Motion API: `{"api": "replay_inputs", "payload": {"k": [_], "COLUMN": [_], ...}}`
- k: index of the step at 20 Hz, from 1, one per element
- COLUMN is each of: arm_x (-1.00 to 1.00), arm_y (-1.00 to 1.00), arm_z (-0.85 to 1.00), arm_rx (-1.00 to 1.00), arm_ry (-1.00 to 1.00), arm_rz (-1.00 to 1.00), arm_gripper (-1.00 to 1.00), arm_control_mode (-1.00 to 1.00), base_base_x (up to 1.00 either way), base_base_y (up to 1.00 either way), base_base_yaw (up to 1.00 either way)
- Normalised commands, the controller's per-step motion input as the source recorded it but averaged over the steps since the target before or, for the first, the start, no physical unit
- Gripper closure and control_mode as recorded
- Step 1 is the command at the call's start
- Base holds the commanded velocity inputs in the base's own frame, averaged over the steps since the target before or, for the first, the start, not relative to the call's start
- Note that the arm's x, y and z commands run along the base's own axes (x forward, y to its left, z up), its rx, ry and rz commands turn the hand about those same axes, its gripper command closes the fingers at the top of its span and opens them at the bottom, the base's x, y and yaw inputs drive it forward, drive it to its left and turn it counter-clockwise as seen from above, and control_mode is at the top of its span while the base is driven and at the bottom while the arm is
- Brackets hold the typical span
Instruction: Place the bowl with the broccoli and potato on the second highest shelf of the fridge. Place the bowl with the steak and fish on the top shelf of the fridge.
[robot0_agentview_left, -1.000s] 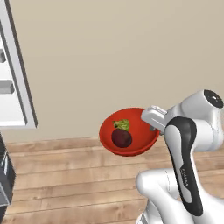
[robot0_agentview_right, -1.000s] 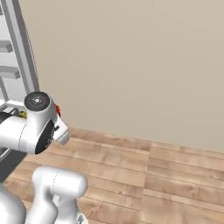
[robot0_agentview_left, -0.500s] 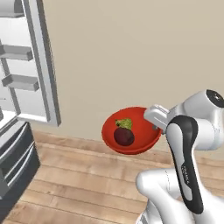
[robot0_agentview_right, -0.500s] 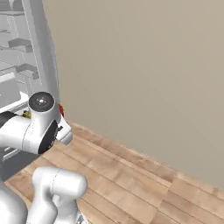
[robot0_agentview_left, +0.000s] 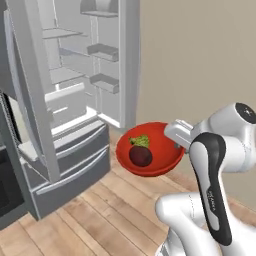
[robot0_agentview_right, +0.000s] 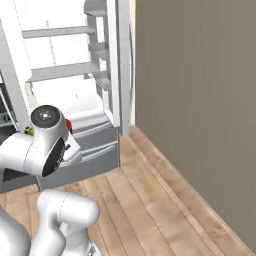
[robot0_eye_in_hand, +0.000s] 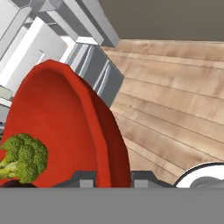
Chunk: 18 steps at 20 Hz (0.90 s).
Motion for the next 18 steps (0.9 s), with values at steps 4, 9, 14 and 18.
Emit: {"api": "replay_inputs", "payload": {"k": [4, 9, 14, 18], "arm_x": [0.00, 0.00, 0.00, 0.00], "arm_y": [0.00, 0.00, 0.00, 0.00], "arm_z": [0.00, 0.00, 0.00, 0.00], "arm_rx": [0.00, 0.00, 0.00, 0.00], "arm_ry": [0.00, 0.00, 0.00, 0.00], "arm_rz": [0.00, 0.00, 0.00, 0.00], "arm_gripper": [1.00, 1.00, 1.00, 1.00], "arm_control_mode": [1.00, 1.00, 1.00, 1.00], "base_base_x": [0.63, 0.80, 0.94, 1.00], "base_base_y": [-0.64, -0.63, -0.02, 0.09], "base_base_yaw": [0.71, 0.65, 0.27, 0.19]}}
